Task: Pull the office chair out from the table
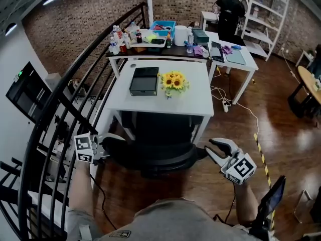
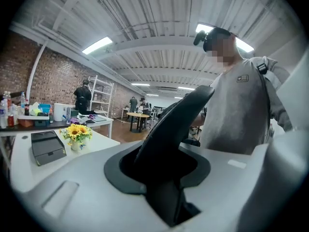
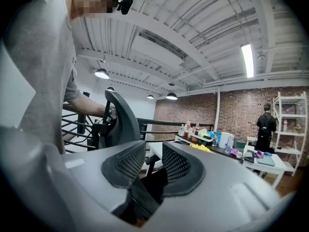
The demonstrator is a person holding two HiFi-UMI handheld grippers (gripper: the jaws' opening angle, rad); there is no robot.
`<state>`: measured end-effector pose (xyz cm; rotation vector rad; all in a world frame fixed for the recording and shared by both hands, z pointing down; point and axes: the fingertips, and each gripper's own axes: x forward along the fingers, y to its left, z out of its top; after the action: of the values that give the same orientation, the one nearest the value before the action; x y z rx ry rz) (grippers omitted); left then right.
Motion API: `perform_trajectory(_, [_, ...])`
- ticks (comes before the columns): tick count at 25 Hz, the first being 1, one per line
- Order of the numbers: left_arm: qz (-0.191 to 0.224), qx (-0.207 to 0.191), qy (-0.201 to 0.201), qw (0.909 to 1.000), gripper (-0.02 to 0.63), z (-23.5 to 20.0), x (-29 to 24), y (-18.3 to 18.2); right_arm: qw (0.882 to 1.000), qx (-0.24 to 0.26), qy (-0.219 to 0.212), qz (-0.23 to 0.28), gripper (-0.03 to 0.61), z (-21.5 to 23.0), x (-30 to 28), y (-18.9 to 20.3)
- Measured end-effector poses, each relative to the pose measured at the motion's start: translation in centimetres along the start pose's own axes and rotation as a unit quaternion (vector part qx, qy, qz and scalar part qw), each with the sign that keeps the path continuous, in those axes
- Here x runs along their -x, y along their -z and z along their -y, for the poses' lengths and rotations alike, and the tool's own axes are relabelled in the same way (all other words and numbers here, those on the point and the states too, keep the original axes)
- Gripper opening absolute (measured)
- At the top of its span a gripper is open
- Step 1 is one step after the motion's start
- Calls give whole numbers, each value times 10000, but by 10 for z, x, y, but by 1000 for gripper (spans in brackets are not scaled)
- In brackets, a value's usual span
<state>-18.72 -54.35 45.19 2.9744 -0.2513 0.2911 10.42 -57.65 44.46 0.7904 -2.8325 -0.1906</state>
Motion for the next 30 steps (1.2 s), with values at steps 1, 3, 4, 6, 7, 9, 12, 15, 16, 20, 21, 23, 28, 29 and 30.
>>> perform_trajectory(1, [36,40,44,10000,120,-4,5,0,10000,8,-80,3,120,-5,-5,-2])
perform_trajectory(3, [44,86,137,9999,124,-8,13,1,9998,8,-218,40,124,-15,-13,-7])
perform_trajectory(4, [32,100,180,9998,126,-10,16,1,9995,2,-296,67,127,-19,-17,-10])
perform_trajectory(6, [32,114,238,9996,130,-13,22,2,9986,-29,-527,98,144,-31,-26,-15])
perform_trajectory(7, [50,114,248,9996,132,-14,25,2,9976,-63,-687,98,166,-37,-31,-16])
perform_trajectory(9, [115,103,249,9996,134,-16,29,2,9942,-167,-1061,68,224,-52,-45,-19])
perform_trajectory(12, [188,94,282,9994,135,-17,31,1,9877,-256,-1540,-38,282,-71,-70,-21])
perform_trajectory(15, [239,120,346,9990,135,-16,31,0,9813,-211,-1909,-80,290,-87,-97,-27])
perform_trajectory(16, [273,131,371,9989,135,-16,31,0,9790,-172,-2026,-118,290,-93,-105,-28])
perform_trajectory(20, [387,150,414,9983,128,-16,29,0,9680,-33,-2487,-344,109,-116,-119,-27])
perform_trajectory(21, [402,149,421,9982,127,-16,29,0,9669,-37,-2525,-369,104,-117,-119,-26])
perform_trajectory(23, [421,133,434,9981,127,-16,29,-1,9666,-57,-2529,-407,100,-118,-118,-25])
perform_trajectory(28, [411,96,445,9981,127,-15,28,2,9681,-58,-2456,-485,100,-118,-118,-21])
perform_trajectory(29, [408,76,444,9982,127,-13,27,2,9682,-54,-2446,-512,98,-119,-116,-20])
perform_trajectory(30, [404,46,443,9982,129,-11,27,2,9685,-41,-2434,-531,98,-120,-115,-20])
